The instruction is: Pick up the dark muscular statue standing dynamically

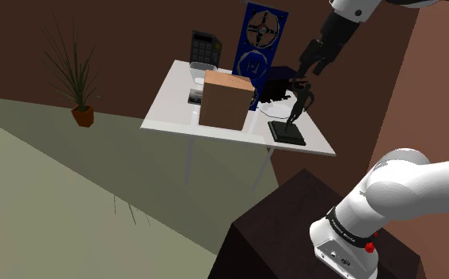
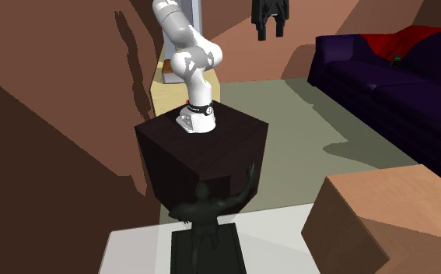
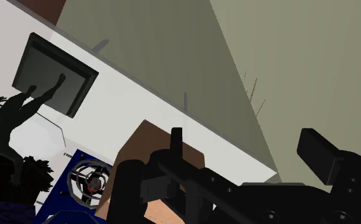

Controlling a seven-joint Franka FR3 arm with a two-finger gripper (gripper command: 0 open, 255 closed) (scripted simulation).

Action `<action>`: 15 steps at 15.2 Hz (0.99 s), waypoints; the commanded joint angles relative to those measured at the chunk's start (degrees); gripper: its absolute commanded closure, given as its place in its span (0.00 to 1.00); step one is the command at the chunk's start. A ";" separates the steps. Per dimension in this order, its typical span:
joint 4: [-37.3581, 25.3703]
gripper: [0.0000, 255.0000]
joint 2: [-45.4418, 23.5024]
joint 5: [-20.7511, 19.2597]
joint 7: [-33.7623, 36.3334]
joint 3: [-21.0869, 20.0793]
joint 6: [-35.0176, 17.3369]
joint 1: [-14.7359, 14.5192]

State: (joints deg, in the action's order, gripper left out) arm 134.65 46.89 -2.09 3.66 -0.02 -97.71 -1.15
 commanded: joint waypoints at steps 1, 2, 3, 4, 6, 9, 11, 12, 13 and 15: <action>0.00 0.00 0.00 0.00 0.00 0.00 0.00 0.00; 0.09 0.00 -0.63 -0.64 -1.43 1.31 -0.64 0.34; 0.10 0.00 -1.34 -1.27 -2.85 2.63 -1.29 0.67; 0.04 0.00 -2.13 -1.88 -4.27 3.93 -1.95 1.00; -0.29 0.00 -3.92 -3.01 -7.09 6.55 -3.28 1.58; -1.33 0.00 -7.13 -4.42 -11.32 10.44 -5.31 2.33; -2.38 0.00 -9.59 -5.14 -14.14 13.04 -6.64 2.68; -3.01 0.00 -10.92 -5.41 -15.57 14.32 -7.29 2.83; -3.72 0.00 -12.31 -5.62 -17.00 15.61 -7.94 2.94; -5.33 0.00 -15.27 -5.83 -19.91 18.18 -9.18 3.08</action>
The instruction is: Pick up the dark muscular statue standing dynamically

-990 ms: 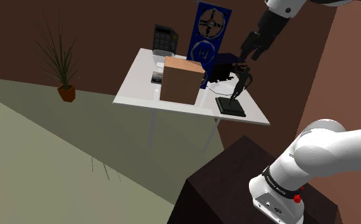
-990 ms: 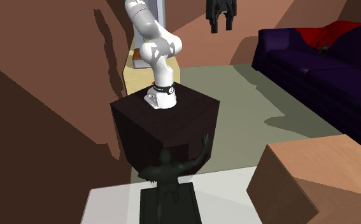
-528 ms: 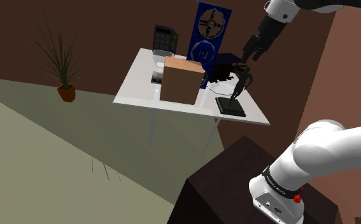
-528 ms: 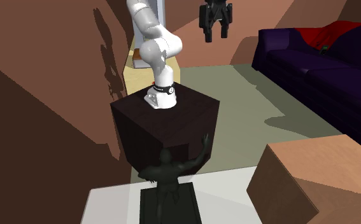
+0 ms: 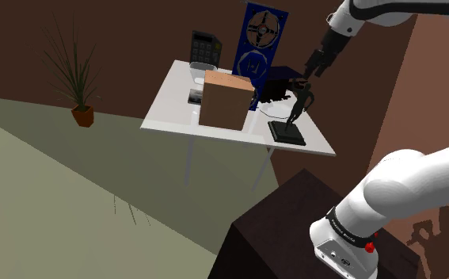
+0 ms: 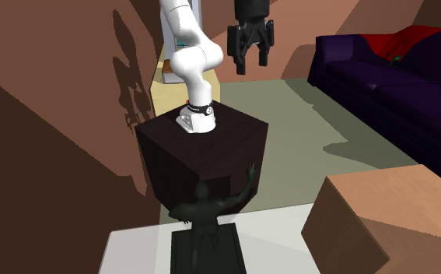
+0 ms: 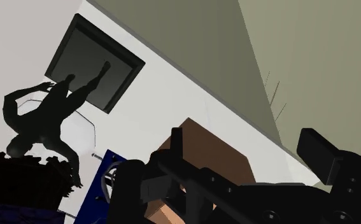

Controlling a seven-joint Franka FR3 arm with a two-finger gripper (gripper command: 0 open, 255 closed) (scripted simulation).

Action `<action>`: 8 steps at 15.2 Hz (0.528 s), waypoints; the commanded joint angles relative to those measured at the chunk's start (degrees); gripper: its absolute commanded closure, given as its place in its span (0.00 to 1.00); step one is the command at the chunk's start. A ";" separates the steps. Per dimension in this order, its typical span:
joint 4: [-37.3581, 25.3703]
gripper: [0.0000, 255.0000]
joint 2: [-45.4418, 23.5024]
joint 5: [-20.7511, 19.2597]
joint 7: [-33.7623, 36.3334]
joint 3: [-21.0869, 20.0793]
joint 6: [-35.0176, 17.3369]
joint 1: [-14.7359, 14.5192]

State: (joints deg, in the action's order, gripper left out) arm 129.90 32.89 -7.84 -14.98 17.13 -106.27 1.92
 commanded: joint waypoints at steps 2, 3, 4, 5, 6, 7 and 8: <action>-2.49 0.00 -4.46 0.02 -4.26 3.59 -1.79 0.08; -3.54 0.00 -6.15 0.20 -5.78 4.87 -2.34 0.05; -4.67 0.00 -7.90 0.48 -7.34 6.15 -2.85 0.02; -5.86 0.00 -9.70 0.86 -8.93 7.44 -3.34 -0.04; -7.13 0.00 -11.58 1.36 -10.56 8.71 -3.79 -0.10; -8.47 0.00 -13.52 1.96 -12.23 9.98 -4.20 -0.16; -9.88 0.00 -15.53 2.70 -13.95 11.24 -4.56 -0.22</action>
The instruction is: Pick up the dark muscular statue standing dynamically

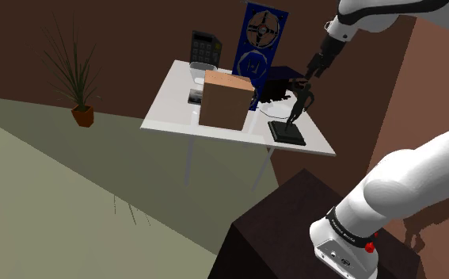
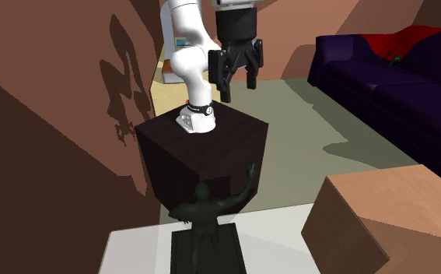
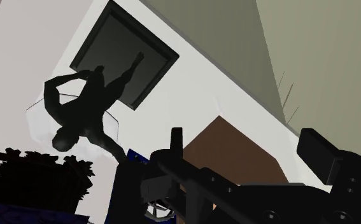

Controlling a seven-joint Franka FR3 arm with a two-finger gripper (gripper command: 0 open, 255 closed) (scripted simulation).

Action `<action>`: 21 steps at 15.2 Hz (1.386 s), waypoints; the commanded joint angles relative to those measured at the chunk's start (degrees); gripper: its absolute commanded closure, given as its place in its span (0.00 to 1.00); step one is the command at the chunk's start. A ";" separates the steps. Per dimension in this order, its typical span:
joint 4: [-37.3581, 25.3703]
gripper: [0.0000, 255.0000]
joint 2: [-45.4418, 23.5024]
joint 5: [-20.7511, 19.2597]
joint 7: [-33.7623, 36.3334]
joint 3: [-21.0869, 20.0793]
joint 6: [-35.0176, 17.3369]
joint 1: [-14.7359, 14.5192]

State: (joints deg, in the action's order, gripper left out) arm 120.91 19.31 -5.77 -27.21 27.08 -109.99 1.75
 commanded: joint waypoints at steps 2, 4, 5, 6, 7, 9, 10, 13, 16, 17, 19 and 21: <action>-3.94 0.00 -6.20 2.49 -5.31 3.74 -1.41 -0.11; -7.31 0.00 -10.78 4.91 -9.09 6.06 -1.72 0.03; -9.12 0.00 -13.20 6.34 -11.05 7.12 -1.75 0.23; -11.03 0.00 -15.70 7.88 -13.03 8.14 -1.70 0.49; -13.03 0.00 -18.29 9.55 -15.04 9.02 -1.54 0.92; -17.34 0.00 -23.64 13.13 -19.01 10.32 -0.91 2.31; -19.67 0.00 -26.38 14.97 -20.91 10.74 -0.42 3.27; -27.37 0.00 -34.68 20.29 -25.99 11.06 1.64 7.12; -32.50 0.00 -40.23 23.47 -28.75 10.41 2.74 10.41; -31.85 0.00 -40.32 23.57 -28.87 10.33 2.03 10.38; -30.60 0.00 -40.55 23.81 -29.14 10.20 0.62 10.31; -29.43 0.00 -40.84 24.10 -29.42 10.06 -0.76 10.27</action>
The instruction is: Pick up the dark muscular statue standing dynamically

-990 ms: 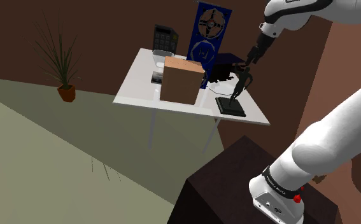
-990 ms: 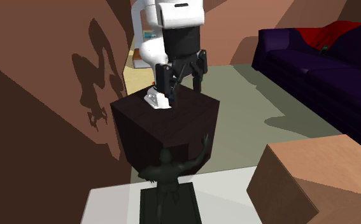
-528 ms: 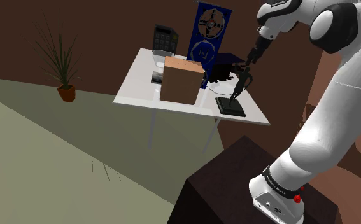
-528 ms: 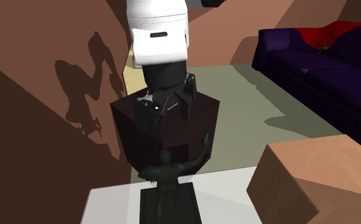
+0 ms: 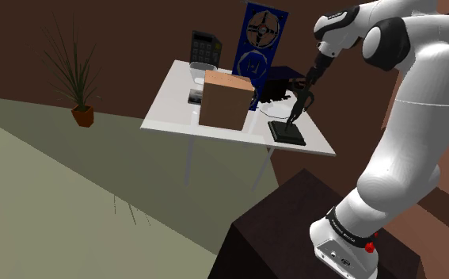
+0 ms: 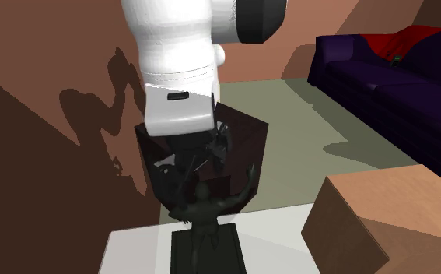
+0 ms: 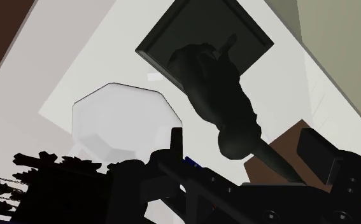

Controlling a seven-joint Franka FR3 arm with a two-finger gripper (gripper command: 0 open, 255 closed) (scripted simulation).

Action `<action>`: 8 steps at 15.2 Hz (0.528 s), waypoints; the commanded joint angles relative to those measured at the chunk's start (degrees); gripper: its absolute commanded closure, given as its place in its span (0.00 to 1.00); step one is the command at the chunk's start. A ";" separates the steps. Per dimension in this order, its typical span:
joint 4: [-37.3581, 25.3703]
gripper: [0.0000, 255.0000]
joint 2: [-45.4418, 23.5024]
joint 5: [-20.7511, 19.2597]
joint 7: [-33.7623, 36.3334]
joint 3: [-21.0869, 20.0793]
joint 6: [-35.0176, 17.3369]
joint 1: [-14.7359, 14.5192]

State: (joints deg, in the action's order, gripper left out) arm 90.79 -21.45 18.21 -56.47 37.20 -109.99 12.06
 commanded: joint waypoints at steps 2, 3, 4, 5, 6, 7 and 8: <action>1.57 0.00 -0.34 0.37 -0.39 -0.18 -1.83 -0.07; 1.58 0.00 -0.33 0.37 -0.39 -0.18 -1.84 -0.07; 1.58 0.00 -0.34 0.37 -0.39 -0.18 -1.83 -0.07; 1.60 1.00 -0.32 0.36 -0.39 -0.17 -1.84 -0.08; 1.62 1.00 -0.31 0.36 -0.38 -0.17 -1.85 -0.09; 1.62 1.00 -0.32 0.37 -0.40 -0.17 -1.86 -0.07; 1.63 1.00 -0.31 0.36 -0.40 -0.17 -1.86 -0.08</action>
State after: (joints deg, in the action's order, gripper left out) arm 92.39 -21.76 18.57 -56.87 37.02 -111.82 11.98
